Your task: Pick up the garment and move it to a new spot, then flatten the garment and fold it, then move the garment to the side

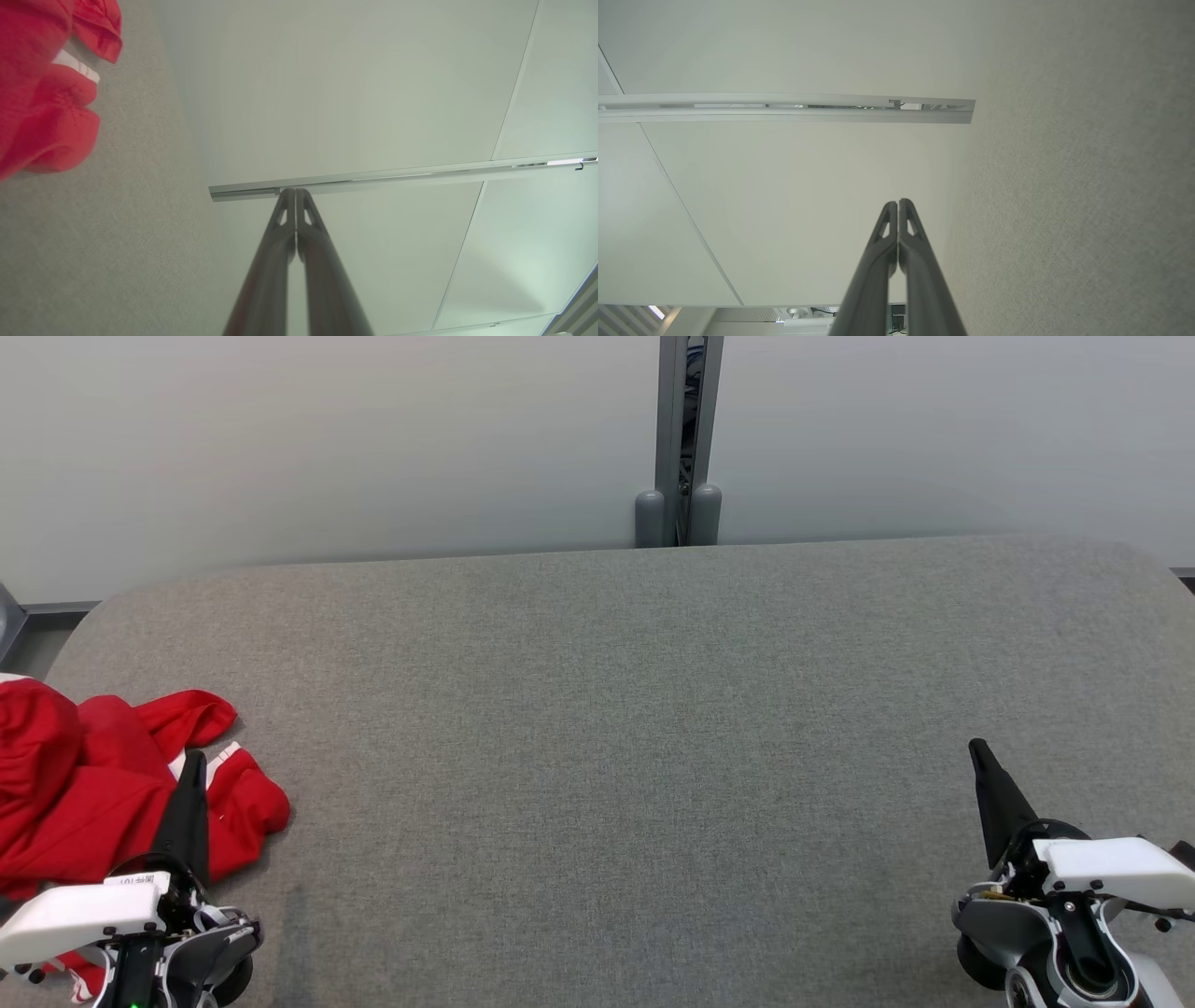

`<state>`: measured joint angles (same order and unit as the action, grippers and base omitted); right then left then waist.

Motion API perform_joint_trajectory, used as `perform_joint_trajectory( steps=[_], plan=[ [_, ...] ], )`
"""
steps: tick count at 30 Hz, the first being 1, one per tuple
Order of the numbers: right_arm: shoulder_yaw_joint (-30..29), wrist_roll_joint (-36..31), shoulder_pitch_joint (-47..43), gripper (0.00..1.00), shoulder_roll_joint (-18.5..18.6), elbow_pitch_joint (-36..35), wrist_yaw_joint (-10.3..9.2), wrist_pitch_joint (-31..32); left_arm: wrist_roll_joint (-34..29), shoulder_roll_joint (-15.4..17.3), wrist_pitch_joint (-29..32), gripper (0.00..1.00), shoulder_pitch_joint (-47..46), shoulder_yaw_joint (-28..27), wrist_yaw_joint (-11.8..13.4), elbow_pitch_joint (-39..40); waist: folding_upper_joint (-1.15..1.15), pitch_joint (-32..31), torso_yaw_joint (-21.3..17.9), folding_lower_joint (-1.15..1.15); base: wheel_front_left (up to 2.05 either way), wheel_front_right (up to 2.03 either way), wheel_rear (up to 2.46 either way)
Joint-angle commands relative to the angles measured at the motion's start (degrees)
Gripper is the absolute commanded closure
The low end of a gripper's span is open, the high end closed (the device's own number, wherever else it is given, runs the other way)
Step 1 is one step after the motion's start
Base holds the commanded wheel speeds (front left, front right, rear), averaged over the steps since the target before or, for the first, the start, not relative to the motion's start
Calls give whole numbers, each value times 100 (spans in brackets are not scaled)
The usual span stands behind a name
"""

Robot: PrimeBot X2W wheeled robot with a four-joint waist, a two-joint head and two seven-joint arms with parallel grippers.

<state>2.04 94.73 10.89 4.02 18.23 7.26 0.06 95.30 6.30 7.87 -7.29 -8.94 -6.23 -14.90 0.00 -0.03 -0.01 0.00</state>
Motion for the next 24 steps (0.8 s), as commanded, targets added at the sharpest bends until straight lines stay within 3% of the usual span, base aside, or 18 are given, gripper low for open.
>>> perform_joint_trajectory(
  steps=[1, 24],
  plan=[
    [-26, -35, 24, 100, 15, 14, 44, 42, -39, 10, 6, 100, -83, -27, 1, -1, 0, 0, 0, 0, 0, 0, 0],
    [-34, -41, 24, 100, 10, 15, 45, 51, -73, -11, 29, 100, -86, -54, 4, -1, 0, 0, 0, 0, 0, 0, 0]
  ],
)
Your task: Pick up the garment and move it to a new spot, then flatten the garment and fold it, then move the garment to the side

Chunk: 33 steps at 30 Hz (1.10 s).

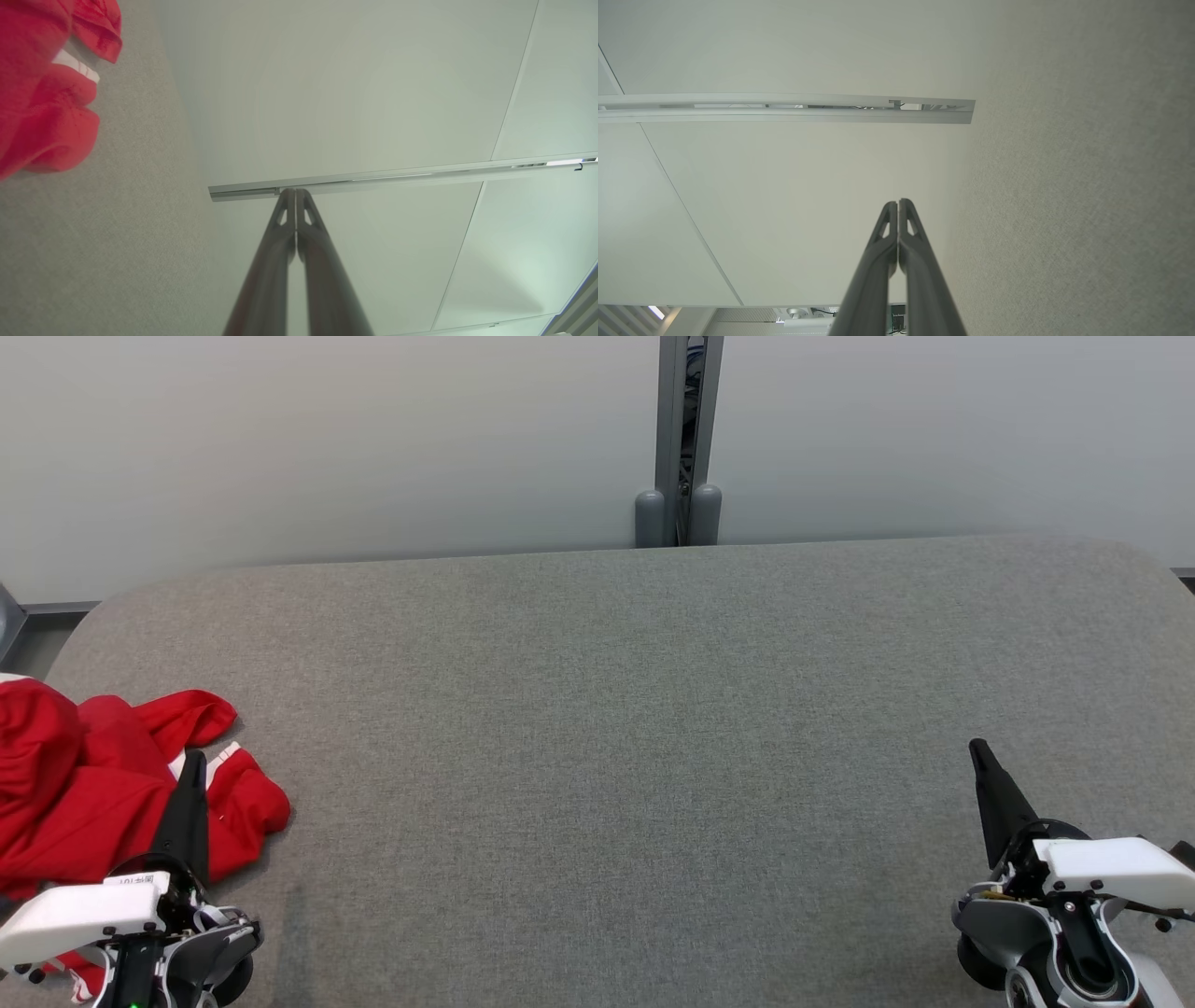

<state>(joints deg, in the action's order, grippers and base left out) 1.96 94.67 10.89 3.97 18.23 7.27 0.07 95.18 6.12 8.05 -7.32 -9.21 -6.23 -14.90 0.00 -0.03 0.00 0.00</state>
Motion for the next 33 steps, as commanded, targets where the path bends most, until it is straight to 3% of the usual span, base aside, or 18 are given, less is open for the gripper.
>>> perform_joint_trajectory(
  steps=[1, 33],
  plan=[
    [-26, -35, 24, 100, 14, 15, 43, 50, -61, 5, 13, 100, -83, -28, 4, -1, 0, 0, 0, 0, 0, 0, 0],
    [-36, -40, 24, 100, 9, 15, 44, 35, -83, -20, 41, 100, -89, -62, 8, -1, 0, 0, 0, 0, 0, 0, 0]
  ],
)
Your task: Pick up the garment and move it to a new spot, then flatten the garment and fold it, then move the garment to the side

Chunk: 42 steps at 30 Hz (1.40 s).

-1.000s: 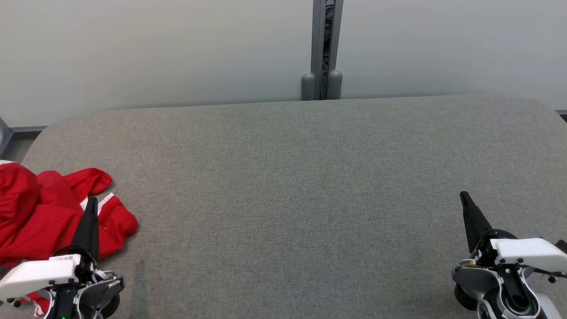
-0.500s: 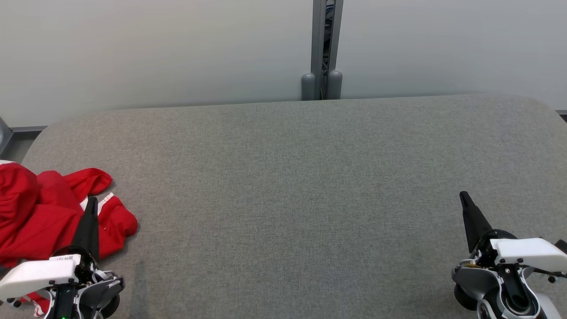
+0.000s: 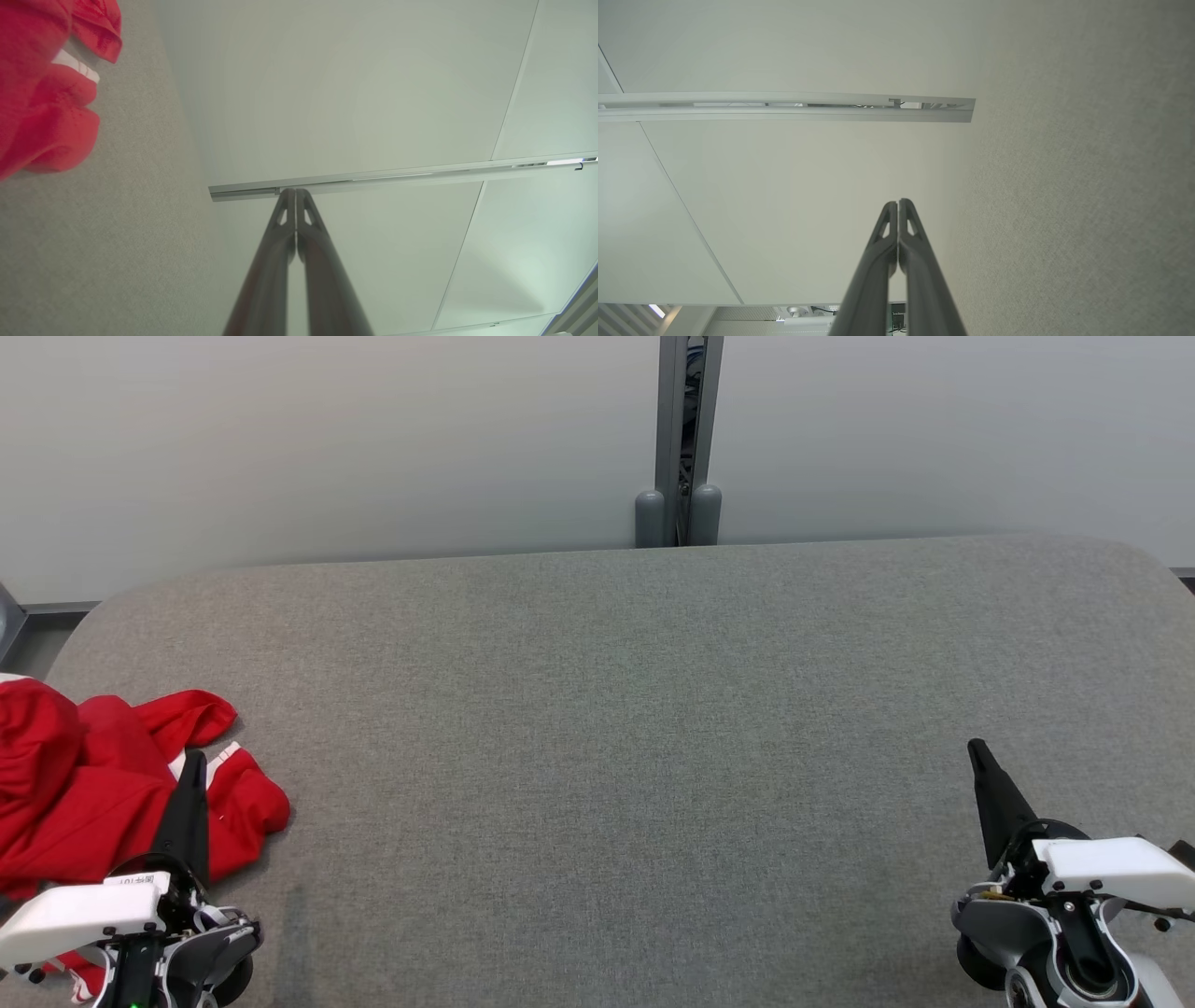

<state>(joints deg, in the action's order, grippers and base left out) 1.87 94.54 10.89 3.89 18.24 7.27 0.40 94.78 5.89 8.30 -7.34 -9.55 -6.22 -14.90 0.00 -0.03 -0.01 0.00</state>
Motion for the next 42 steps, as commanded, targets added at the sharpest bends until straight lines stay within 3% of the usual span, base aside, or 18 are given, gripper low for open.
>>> perform_joint_trajectory(
  steps=[1, 42],
  plan=[
    [-27, -29, 24, 100, 17, 14, 44, 2, -44, 3, 17, 100, -87, -29, 7, -1, 0, 0, 0, 0, 0, 0, 0],
    [-38, -31, 24, 100, 8, 14, 44, 14, -75, -21, 50, 100, -95, -68, 10, -1, 0, 0, 0, 0, 0, 0, 0]
  ],
)
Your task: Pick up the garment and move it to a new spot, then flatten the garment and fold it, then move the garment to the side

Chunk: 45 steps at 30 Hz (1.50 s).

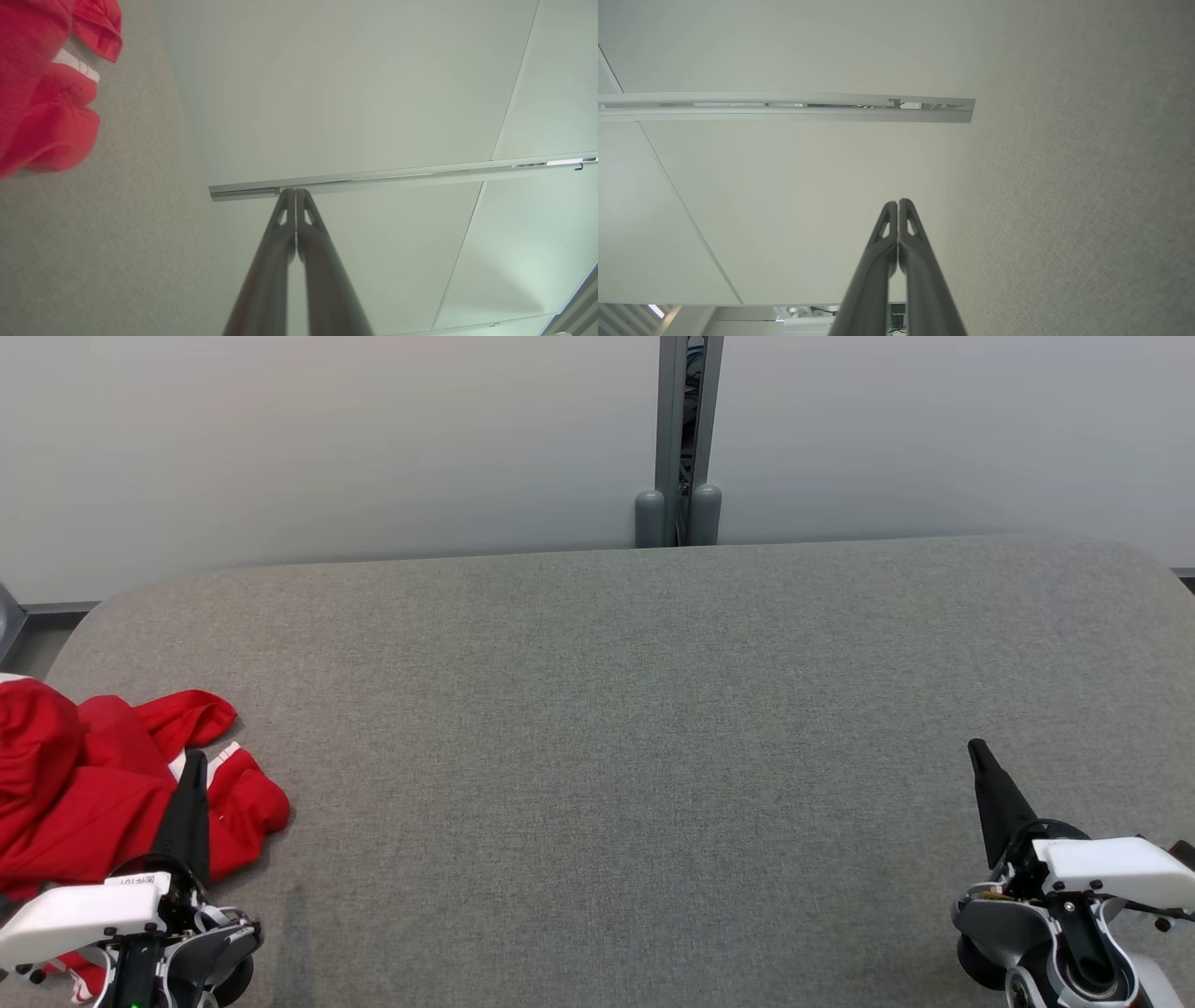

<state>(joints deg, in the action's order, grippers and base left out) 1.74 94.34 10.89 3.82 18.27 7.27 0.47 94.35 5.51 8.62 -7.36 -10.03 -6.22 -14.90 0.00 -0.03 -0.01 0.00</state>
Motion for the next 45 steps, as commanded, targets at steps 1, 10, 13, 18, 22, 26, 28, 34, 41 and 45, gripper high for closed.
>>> perform_joint_trajectory(
  steps=[1, 10, 13, 18, 22, 26, 28, 34, 41, 45],
  plan=[
    [-25, -10, 24, 100, 15, 12, 44, 8, -34, 17, 19, 100, -93, -21, 9, -1, 0, 0, 0, 0, 0, 0, 0],
    [-27, -12, 24, 100, 14, 12, 44, 11, -43, 12, 20, 100, -95, -33, 10, -1, 0, 0, 0, 0, 0, 0, 0],
    [0, -2, -8, 0, -4, 14, -3, 1, -8, -16, 16, 0, 9, -8, 0, -15, 0, 0, 0, 0, 0, 0, 0],
    [-14, -47, -91, 0, -2, -22, -3, -62, -59, -63, -60, 0, 12, 66, -6, -55, 0, 0, 0, 0, 0, 0, 0],
    [-31, -119, -146, 0, 24, -123, -1, -137, -98, -73, -169, 0, -32, 166, -14, -27, 0, -2, 2, 0, 0, 0, 0],
    [-34, -185, -182, 0, 45, -196, 0, -196, -128, -81, -256, 0, -60, 239, -19, -4, 0, -3, 1, 0, 0, 0, 0],
    [-33, -250, -203, 0, 67, -233, 1, -238, -154, -86, -318, 0, -79, 282, -23, 12, 0, -3, 1, 0, 0, 0, 0],
    [-5, -555, -226, 0, 151, -365, 4, -367, -361, -50, -534, 0, -151, 389, -34, 86, 0, -4, 5, 0, 0, 0, 0],
    [-57, -1424, -215, 0, 232, -594, 7, -497, -1213, 58, -745, 0, -230, 457, -44, 165, 0, -13, 18, 0, 0, 0, 0],
    [-63, -2101, -222, 0, 266, -731, 8, -563, -1930, 77, -844, 0, -259, 490, -44, 232, 0, -21, 28, 0, 0, 0, 0]
  ],
)
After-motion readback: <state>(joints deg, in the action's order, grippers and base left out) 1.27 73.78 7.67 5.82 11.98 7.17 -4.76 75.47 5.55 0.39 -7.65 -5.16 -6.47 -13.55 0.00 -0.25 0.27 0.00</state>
